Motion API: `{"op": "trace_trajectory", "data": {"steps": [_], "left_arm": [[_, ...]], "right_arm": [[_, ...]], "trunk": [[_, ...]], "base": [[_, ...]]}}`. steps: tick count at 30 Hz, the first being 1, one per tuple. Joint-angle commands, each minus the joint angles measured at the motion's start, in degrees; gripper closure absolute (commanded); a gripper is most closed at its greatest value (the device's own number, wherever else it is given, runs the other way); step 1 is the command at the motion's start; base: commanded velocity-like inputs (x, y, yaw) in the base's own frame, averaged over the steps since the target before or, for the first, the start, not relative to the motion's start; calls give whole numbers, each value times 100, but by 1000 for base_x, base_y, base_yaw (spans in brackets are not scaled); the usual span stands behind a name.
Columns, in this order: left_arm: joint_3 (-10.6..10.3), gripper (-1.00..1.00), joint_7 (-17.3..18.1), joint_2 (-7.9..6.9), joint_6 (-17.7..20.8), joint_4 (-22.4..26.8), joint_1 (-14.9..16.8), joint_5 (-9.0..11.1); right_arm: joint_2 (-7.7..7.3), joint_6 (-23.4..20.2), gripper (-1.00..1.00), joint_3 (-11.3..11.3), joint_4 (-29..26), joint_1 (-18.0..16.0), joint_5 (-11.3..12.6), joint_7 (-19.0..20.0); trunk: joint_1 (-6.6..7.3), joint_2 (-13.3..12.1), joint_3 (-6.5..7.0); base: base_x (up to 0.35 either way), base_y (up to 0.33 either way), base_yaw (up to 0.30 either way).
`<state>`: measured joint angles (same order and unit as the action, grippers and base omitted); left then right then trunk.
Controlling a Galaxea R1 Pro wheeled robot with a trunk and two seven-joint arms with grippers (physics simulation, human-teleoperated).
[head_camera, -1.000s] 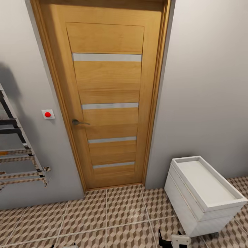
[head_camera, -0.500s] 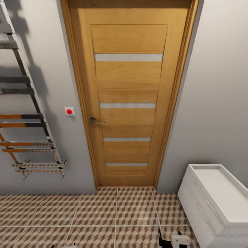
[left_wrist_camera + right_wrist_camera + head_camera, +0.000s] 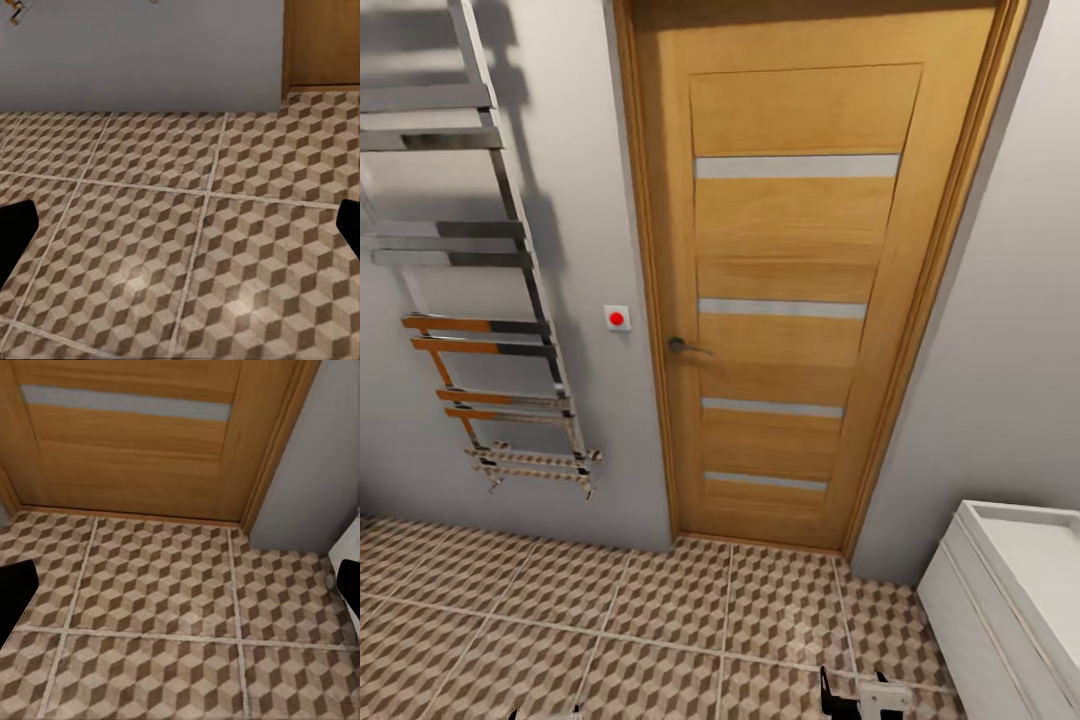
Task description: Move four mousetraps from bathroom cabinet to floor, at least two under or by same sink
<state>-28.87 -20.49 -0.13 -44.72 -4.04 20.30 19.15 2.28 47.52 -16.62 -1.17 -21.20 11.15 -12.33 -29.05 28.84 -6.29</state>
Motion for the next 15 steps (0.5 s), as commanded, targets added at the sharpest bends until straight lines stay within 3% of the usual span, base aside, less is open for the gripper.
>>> {"op": "trace_trajectory", "data": {"steps": [1,15], "left_arm": [[-48,-100,-25,4,-19,-18,9,19],[-48,-100,-25,4,-19,-18,9,19]], "right_arm": [[0,17,-100,-52,3,-5,45,-15],[0,18,-100,-52,3,-7,45,-15]], "trunk": [[-3,10,-11],[-3,10,-11]], "base": [[0,0,288],[0,0,289]]}}
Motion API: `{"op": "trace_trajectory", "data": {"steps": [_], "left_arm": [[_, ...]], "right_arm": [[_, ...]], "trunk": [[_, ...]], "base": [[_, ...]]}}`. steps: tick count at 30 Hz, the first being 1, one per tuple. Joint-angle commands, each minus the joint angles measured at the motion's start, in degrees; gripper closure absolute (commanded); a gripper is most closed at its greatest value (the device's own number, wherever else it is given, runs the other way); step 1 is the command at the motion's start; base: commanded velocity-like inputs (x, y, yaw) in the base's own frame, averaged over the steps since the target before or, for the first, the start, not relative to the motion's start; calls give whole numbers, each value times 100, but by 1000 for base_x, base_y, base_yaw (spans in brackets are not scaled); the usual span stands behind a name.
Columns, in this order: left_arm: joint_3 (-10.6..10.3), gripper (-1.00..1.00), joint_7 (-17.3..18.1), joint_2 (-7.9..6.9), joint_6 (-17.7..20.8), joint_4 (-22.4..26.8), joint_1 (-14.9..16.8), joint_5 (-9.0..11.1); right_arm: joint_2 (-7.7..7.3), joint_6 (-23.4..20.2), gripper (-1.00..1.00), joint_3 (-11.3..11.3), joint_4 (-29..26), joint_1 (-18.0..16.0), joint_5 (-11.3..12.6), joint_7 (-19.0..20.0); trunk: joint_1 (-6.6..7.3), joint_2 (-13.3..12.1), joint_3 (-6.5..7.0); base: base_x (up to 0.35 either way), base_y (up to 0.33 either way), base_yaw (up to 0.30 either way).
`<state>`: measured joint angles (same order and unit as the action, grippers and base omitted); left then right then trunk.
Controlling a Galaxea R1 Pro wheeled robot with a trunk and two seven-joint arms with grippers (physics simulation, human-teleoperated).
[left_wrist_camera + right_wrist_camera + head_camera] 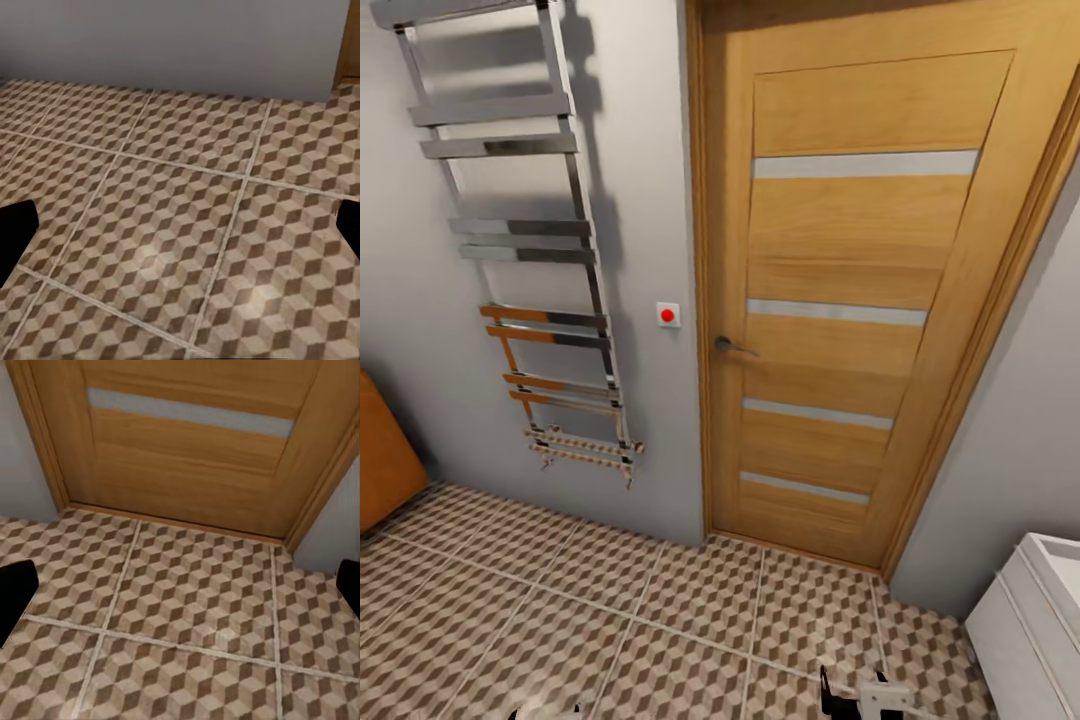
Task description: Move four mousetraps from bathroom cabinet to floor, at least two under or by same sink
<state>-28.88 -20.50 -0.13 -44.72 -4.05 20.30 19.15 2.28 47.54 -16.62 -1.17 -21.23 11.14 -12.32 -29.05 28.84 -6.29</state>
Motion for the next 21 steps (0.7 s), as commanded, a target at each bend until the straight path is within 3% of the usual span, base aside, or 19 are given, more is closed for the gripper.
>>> {"op": "trace_trajectory", "data": {"steps": [1,21], "left_arm": [[-48,-100,-24,4,-19,-17,9,19],[-48,-100,-24,4,-19,-17,9,19]], "right_arm": [[1,17,-100,-52,3,-4,46,-17],[1,17,-100,-52,3,-4,46,-17]], "trunk": [[-3,10,-11],[-3,10,-11]], "base": [[0,0,289],[0,0,289]]}}
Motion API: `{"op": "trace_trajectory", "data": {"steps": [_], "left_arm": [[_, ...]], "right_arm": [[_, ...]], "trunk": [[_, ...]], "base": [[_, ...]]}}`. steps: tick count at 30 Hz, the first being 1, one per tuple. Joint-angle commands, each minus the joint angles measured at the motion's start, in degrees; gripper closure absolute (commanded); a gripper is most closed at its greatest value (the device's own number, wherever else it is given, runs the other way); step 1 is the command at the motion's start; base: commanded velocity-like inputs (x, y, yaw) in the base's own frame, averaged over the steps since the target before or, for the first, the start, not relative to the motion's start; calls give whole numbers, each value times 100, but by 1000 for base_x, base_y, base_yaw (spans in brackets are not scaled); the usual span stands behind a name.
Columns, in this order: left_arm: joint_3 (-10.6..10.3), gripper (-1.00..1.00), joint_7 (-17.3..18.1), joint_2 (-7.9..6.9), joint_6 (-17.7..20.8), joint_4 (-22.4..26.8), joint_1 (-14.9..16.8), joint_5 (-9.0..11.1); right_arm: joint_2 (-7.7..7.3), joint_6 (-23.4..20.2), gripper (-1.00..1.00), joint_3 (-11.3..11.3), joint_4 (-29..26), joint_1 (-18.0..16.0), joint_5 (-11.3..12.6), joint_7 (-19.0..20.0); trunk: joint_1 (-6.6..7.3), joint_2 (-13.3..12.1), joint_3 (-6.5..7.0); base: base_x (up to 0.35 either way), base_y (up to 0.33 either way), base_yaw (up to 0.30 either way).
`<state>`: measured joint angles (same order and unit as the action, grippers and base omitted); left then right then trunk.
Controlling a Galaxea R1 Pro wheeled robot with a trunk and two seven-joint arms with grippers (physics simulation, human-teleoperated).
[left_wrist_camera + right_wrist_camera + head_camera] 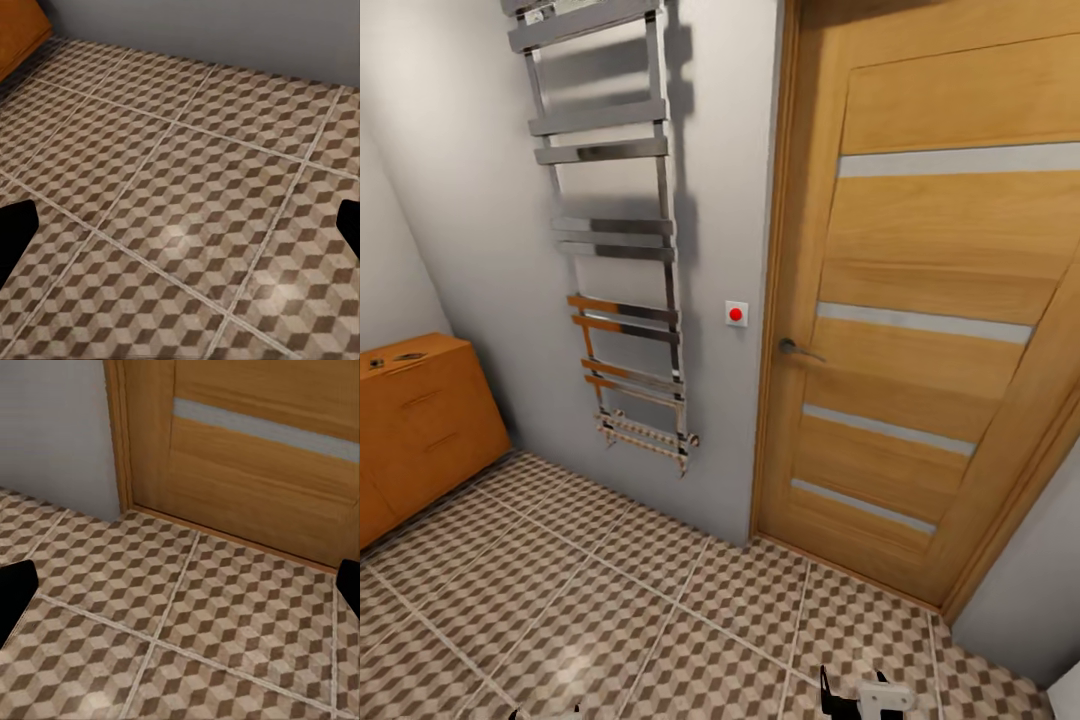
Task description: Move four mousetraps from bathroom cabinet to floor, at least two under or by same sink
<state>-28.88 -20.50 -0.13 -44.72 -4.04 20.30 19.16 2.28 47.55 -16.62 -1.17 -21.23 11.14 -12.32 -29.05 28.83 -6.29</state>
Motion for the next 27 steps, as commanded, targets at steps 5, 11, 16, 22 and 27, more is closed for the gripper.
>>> {"op": "trace_trajectory", "data": {"steps": [5,11,16,22,27], "left_arm": [[-48,-100,-24,4,-19,-18,9,18],[-48,-100,-24,4,-19,-18,9,18],[-48,-100,-24,7,-19,-18,9,18],[-48,-100,-24,8,-19,-18,9,18],[-48,-100,-24,9,-19,-18,7,18]], "right_arm": [[1,16,-100,-52,3,-4,46,-16],[1,13,-100,-52,3,-4,46,-16],[1,12,-100,-52,3,-4,46,-16],[1,11,-100,-52,3,-4,46,-16],[1,11,-100,-52,3,-4,46,-16]], "trunk": [[-3,10,-11],[-3,10,-11],[-3,10,-11],[-3,10,-11],[-3,10,-11]], "base": [[0,0,289],[0,0,289],[0,0,289],[0,0,289],[0,0,289]]}}
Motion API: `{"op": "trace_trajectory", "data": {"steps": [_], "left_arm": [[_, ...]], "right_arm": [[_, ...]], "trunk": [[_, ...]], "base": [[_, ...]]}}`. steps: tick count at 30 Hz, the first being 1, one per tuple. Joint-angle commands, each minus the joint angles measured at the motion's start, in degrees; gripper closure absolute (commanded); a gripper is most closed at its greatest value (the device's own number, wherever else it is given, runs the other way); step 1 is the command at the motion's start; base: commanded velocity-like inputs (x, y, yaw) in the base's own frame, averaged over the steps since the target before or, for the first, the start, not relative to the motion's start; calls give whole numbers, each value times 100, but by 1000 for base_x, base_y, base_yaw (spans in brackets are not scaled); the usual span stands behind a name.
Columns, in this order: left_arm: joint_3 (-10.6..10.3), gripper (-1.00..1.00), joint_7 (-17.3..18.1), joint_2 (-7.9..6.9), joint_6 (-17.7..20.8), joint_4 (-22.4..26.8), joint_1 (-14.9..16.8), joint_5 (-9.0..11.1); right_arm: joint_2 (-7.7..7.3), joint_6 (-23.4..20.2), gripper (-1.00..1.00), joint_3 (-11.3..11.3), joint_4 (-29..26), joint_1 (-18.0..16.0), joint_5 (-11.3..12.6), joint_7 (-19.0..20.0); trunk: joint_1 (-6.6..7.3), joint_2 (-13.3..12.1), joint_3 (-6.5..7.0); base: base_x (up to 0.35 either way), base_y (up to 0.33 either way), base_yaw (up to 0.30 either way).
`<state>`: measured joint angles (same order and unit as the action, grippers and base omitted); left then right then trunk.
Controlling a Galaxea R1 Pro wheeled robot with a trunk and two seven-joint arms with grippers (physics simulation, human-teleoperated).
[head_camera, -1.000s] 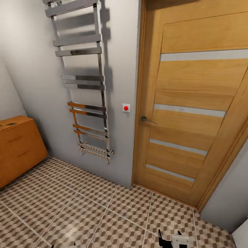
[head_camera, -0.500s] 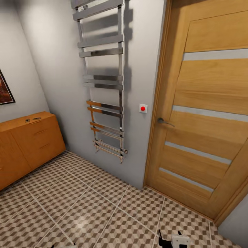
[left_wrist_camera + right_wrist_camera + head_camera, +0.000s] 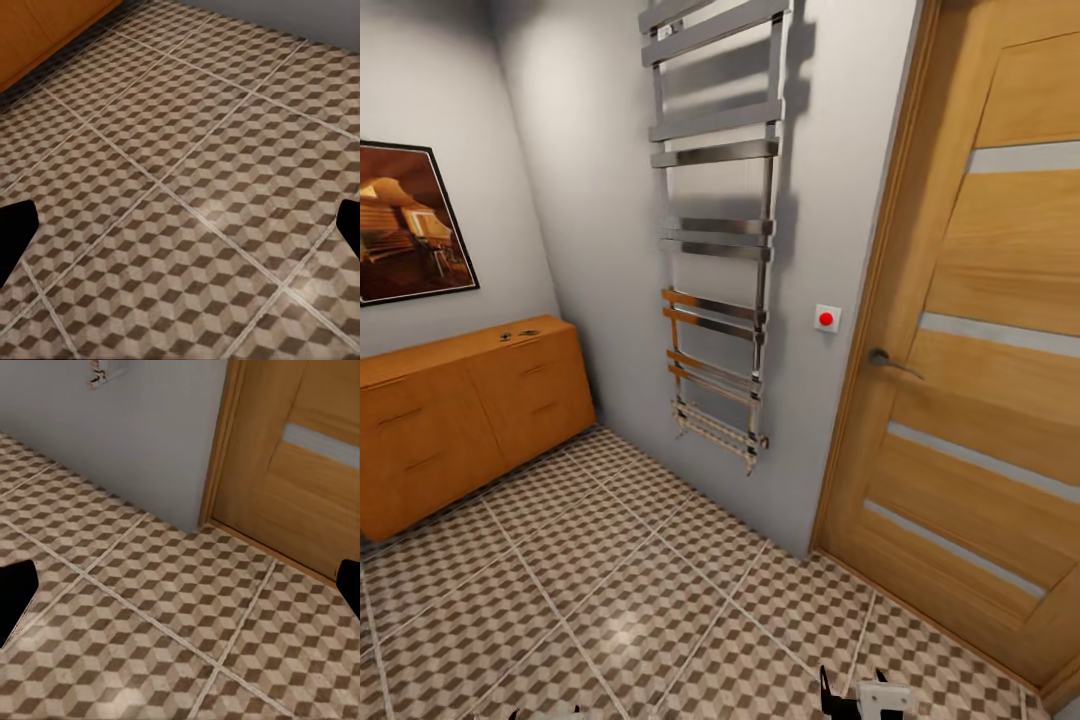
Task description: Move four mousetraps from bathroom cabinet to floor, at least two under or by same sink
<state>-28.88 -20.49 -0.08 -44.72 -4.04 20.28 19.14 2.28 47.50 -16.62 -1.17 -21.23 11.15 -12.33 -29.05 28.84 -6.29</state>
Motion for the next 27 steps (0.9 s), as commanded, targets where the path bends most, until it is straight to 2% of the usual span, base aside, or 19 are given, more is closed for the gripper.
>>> {"op": "trace_trajectory", "data": {"steps": [1,27], "left_arm": [[-48,-100,-25,7,-19,-18,9,20],[-48,-100,-25,17,-19,-18,11,20]], "right_arm": [[0,17,-100,-52,3,-4,45,-15],[6,11,-100,-52,3,-2,45,-7]], "trunk": [[-3,10,-11],[-3,10,-11]], "base": [[0,0,289],[0,0,289]]}}
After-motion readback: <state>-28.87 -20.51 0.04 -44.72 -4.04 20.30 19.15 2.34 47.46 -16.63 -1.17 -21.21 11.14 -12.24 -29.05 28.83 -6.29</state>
